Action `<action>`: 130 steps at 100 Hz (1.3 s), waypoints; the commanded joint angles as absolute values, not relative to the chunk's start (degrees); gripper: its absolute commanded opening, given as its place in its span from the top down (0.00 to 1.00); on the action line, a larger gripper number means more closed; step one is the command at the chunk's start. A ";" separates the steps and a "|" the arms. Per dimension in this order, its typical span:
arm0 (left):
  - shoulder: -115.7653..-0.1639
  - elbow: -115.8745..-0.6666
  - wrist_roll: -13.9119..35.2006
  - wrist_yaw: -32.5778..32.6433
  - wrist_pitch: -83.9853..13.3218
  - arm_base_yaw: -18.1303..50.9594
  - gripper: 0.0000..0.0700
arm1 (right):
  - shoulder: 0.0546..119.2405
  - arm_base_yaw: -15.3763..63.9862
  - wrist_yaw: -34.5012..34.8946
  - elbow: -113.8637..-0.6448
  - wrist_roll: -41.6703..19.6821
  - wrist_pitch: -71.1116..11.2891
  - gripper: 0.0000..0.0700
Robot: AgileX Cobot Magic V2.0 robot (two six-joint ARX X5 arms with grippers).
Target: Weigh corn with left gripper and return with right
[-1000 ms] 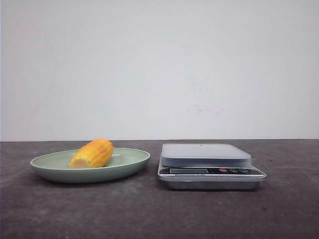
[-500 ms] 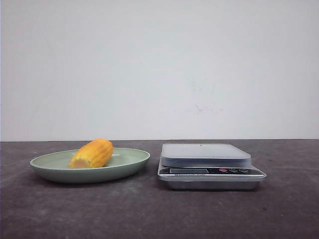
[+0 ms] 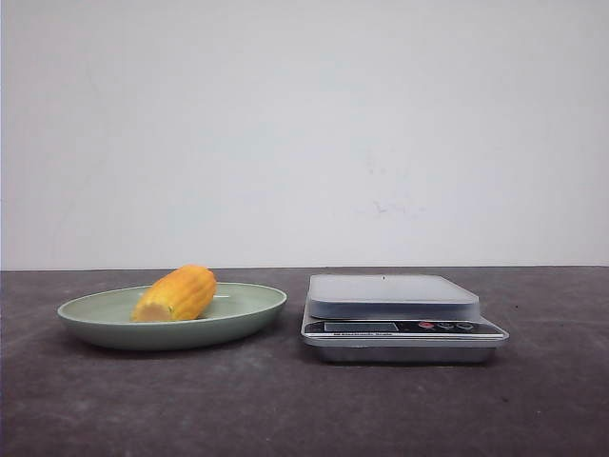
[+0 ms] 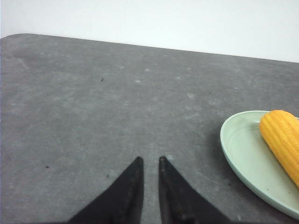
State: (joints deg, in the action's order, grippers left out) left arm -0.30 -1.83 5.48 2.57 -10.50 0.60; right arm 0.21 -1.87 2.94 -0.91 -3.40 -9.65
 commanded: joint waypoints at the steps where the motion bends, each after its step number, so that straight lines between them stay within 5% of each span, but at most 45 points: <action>1: -0.19 -0.80 4.99 2.33 -10.74 0.54 0.98 | 0.23 -1.50 2.98 -0.60 -3.92 -9.41 0.98; 44: -0.19 -0.80 7.33 2.04 -10.46 0.56 0.98 | 0.23 -0.12 3.01 -0.60 -5.80 -9.85 0.98; 58: -0.25 -1.72 16.71 0.21 -4.40 0.58 0.98 | 0.25 -0.12 3.29 -3.05 -15.73 -9.21 0.99; 78: -6.59 -15.22 22.24 -0.19 -10.44 0.58 0.98 | 6.96 -0.12 4.34 -18.28 -18.70 -13.21 0.99; 99: -23.77 -34.83 21.54 -6.46 -12.62 0.58 0.98 | 20.03 -0.12 7.79 -33.87 -15.38 -18.46 0.99; 104: -28.21 -39.46 21.52 -9.17 -12.71 0.58 0.93 | 22.04 -0.05 8.36 -36.86 -14.00 -20.01 0.87; 109: -32.53 -43.81 21.45 -11.92 -12.80 0.62 0.73 | 23.97 0.03 9.37 -39.90 -12.99 -21.41 0.54; 116: -37.71 -48.69 21.10 -15.81 -12.45 0.84 0.47 | 25.74 0.16 10.59 -42.81 -12.53 -22.65 0.21; 130: -46.96 -55.09 22.15 -23.16 -13.19 2.20 0.44 | 28.05 1.21 12.73 -47.66 -12.10 -25.65 0.19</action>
State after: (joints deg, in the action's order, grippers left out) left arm -43.68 -53.08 21.65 -21.43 -12.14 1.52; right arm 27.27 0.60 11.99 -45.56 -13.45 -24.56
